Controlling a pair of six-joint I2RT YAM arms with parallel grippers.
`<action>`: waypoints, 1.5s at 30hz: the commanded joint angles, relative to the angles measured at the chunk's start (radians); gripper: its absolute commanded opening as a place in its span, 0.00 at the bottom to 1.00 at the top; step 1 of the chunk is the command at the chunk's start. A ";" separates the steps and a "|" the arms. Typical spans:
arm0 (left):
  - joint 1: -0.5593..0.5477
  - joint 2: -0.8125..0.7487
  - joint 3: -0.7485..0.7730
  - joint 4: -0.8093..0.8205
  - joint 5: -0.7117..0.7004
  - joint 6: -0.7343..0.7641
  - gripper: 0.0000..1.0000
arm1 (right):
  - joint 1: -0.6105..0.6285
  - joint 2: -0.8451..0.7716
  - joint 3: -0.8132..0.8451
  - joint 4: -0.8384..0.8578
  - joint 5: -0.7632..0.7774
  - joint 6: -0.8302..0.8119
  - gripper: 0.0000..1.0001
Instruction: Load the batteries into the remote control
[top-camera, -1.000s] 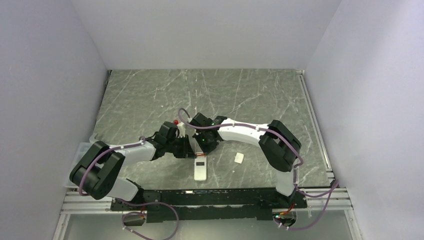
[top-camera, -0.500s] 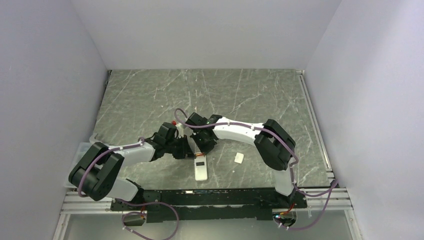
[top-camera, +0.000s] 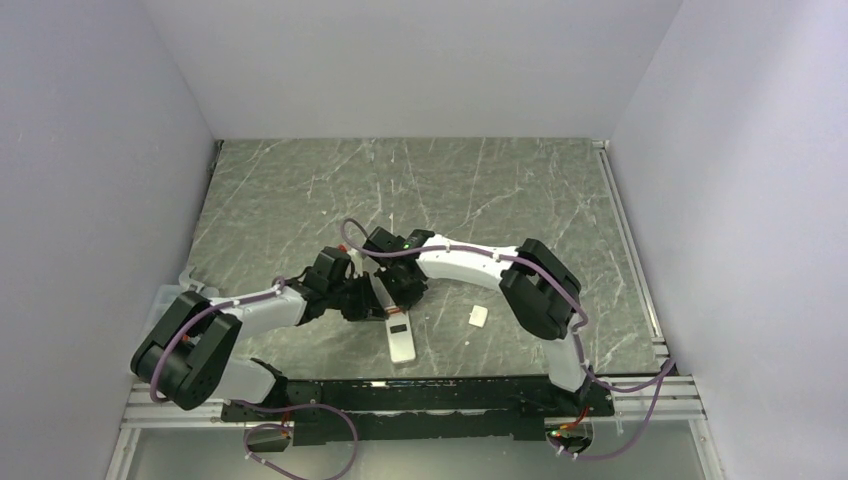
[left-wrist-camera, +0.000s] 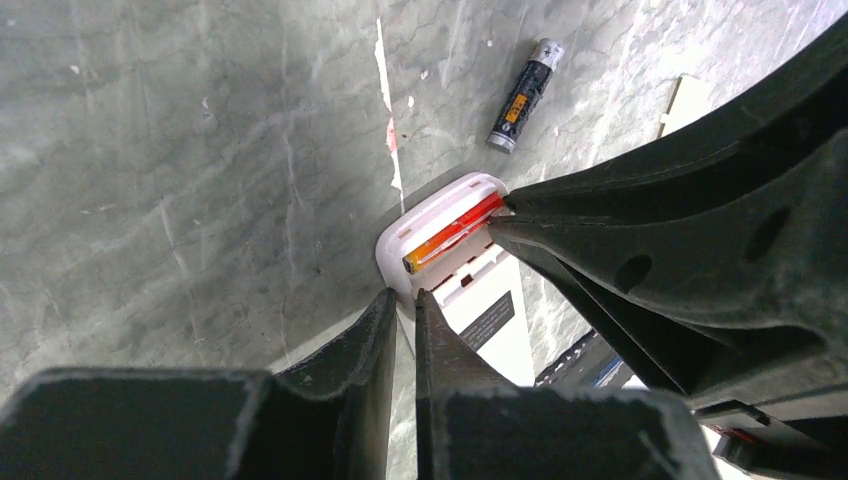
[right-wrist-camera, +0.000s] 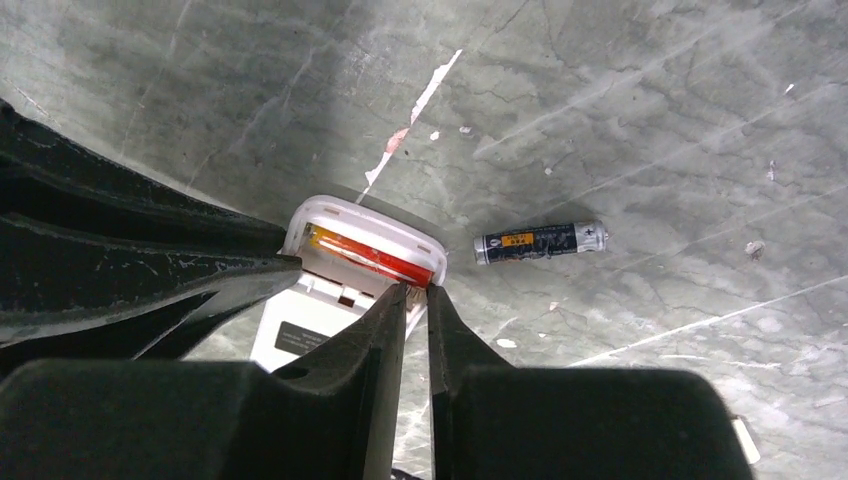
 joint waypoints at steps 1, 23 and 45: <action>-0.056 -0.073 0.030 0.155 0.163 0.184 0.15 | 0.082 0.193 -0.039 0.129 -0.089 -0.007 0.16; -0.056 -0.154 0.058 -0.007 0.046 0.184 0.30 | 0.089 0.020 -0.008 0.100 0.065 0.032 0.26; -0.056 -0.339 0.029 -0.230 -0.183 0.127 0.45 | 0.089 -0.260 -0.166 0.208 0.066 0.056 0.32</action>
